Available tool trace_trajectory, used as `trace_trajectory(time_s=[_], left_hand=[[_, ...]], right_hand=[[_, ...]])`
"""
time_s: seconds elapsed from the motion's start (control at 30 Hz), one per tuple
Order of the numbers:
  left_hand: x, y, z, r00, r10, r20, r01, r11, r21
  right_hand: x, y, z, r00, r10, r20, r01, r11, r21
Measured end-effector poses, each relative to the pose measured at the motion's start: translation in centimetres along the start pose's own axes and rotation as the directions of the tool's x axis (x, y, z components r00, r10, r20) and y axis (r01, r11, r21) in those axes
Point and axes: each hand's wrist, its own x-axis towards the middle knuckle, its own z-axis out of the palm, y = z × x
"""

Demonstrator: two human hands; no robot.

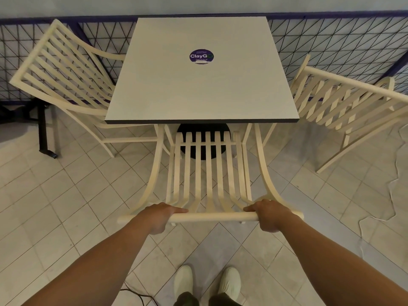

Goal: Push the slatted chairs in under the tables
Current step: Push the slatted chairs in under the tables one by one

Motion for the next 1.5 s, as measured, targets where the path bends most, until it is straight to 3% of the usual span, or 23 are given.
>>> trace_trajectory(time_s=[0.6, 0.93, 1.13, 1.27, 1.37, 1.5], left_hand=[[-0.1, -0.3, 0.5, 0.996, -0.017, -0.085, 0.017, 1.0, 0.003], [-3.6, 2.4, 0.5, 0.99, 0.059, -0.126, -0.059, 0.998, 0.005], [-5.1, 4.3, 0.2, 0.982, 0.121, -0.147, -0.121, 0.993, 0.006], [-5.8, 6.7, -0.3, 0.96, 0.217, -0.178, -0.197, 0.973, 0.12], [-6.0, 9.4, -0.6, 0.936, 0.321, -0.141, -0.292, 0.936, 0.195], [-5.2, 13.3, 0.2, 0.901, 0.431, 0.053, -0.43, 0.87, 0.243]], right_hand=[[-0.2, -0.2, -0.7, 1.0, 0.011, -0.016, -0.011, 0.999, -0.031], [-4.9, -3.5, -1.4, 0.993, 0.026, -0.118, -0.03, 0.999, -0.028], [-8.1, -5.8, -0.8, 0.982, 0.049, -0.183, -0.037, 0.997, 0.065], [-10.3, -5.7, 0.7, 0.969, 0.132, -0.207, -0.096, 0.98, 0.174], [-12.3, -5.1, 2.9, 0.958, 0.23, -0.168, -0.185, 0.95, 0.25], [-15.7, -4.0, 6.7, 0.924, 0.36, -0.128, -0.292, 0.882, 0.37]])
